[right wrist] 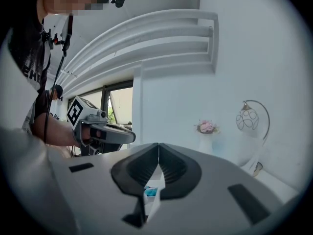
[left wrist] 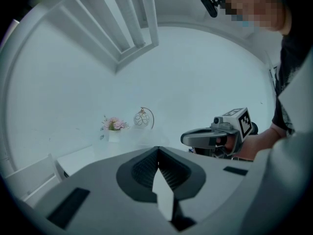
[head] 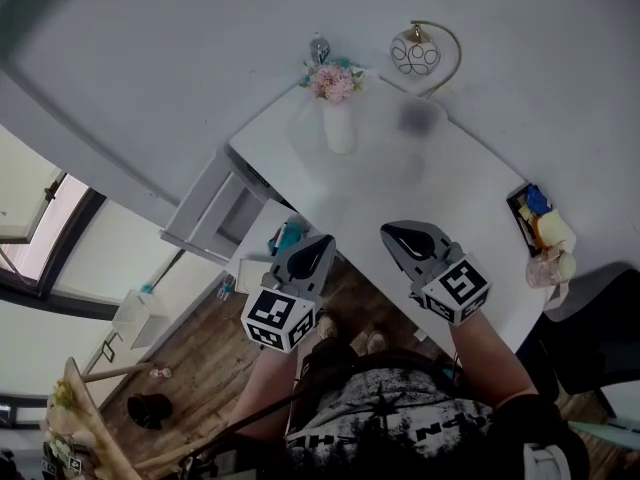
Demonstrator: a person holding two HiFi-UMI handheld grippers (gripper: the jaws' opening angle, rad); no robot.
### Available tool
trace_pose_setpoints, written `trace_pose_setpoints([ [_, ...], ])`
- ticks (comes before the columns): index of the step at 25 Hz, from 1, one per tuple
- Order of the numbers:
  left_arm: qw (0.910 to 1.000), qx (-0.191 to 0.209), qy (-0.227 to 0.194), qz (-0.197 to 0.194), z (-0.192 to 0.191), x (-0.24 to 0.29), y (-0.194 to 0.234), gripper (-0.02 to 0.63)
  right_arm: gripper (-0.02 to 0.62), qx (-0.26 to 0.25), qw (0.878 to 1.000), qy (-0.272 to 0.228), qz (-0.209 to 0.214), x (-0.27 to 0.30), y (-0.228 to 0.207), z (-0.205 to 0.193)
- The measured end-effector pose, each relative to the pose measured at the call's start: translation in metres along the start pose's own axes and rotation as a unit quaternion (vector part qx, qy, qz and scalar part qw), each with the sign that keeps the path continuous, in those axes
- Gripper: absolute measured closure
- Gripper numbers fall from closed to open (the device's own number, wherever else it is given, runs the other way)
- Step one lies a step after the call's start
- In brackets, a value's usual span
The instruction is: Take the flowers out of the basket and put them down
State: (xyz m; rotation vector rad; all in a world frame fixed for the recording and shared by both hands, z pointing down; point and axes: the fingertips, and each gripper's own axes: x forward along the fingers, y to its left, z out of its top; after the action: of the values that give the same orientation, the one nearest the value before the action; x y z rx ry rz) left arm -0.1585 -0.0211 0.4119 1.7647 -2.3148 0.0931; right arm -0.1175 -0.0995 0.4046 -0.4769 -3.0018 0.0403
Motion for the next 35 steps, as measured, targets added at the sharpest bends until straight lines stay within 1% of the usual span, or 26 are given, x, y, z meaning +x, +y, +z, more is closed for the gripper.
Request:
trace_pose_setpoints([
  [5, 0.9999, 0.005, -0.006, -0.015, 0.007, 0.020, 0.020, 0.594, 0.578, -0.021, 0.999, -0.009, -0.024, 0.015, -0.018, 0.012],
  [9, 0.9994, 0.003, -0.004, -0.034, 0.010, 0.042, 0.043, 0.594, 0.578, -0.019, 0.999, -0.005, -0.039, 0.037, -0.040, 0.018],
  [14, 0.9984, 0.003, -0.006, -0.056, 0.023, 0.067, 0.090, 0.594, 0.578, -0.020, 0.998, -0.005, -0.060, 0.078, -0.065, 0.032],
  [19, 0.9969, 0.002, -0.015, -0.077, 0.039, 0.094, 0.138, 0.594, 0.578, -0.036, 0.996, 0.006, -0.083, 0.118, -0.093, 0.049],
  [22, 0.9952, 0.002, -0.011, -0.098, 0.046, 0.105, 0.158, 0.594, 0.578, -0.041, 0.994, 0.013, -0.097, 0.136, -0.104, 0.059],
  [25, 0.9933, 0.007, -0.009, -0.115, 0.052, 0.115, 0.175, 0.594, 0.578, -0.063, 0.992, 0.025, -0.108, 0.153, -0.114, 0.070],
  [26, 0.9928, 0.008, -0.009, -0.120, 0.053, 0.119, 0.180, 0.594, 0.578, -0.063, 0.992, 0.027, -0.110, 0.158, -0.118, 0.071],
  [27, 0.9923, 0.009, -0.008, -0.123, 0.054, 0.122, 0.186, 0.594, 0.578, -0.054, 0.992, 0.026, -0.109, 0.162, -0.122, 0.073],
  [30, 0.9908, 0.010, -0.005, -0.135, 0.056, 0.131, 0.198, 0.594, 0.578, 0.014, 0.996, 0.012, -0.089, 0.175, -0.135, 0.079],
  [31, 0.9903, 0.010, -0.005, -0.139, 0.057, 0.135, 0.201, 0.594, 0.578, 0.028, 0.996, 0.009, -0.087, 0.179, -0.141, 0.080],
  [32, 0.9898, 0.011, -0.004, -0.142, 0.058, 0.137, 0.205, 0.594, 0.578, 0.033, 0.995, 0.009, -0.089, 0.183, -0.148, 0.079],
  [35, 0.9887, 0.013, -0.003, -0.149, 0.060, 0.145, 0.216, 0.594, 0.578, 0.027, 0.994, 0.025, -0.105, 0.194, -0.165, 0.068],
])
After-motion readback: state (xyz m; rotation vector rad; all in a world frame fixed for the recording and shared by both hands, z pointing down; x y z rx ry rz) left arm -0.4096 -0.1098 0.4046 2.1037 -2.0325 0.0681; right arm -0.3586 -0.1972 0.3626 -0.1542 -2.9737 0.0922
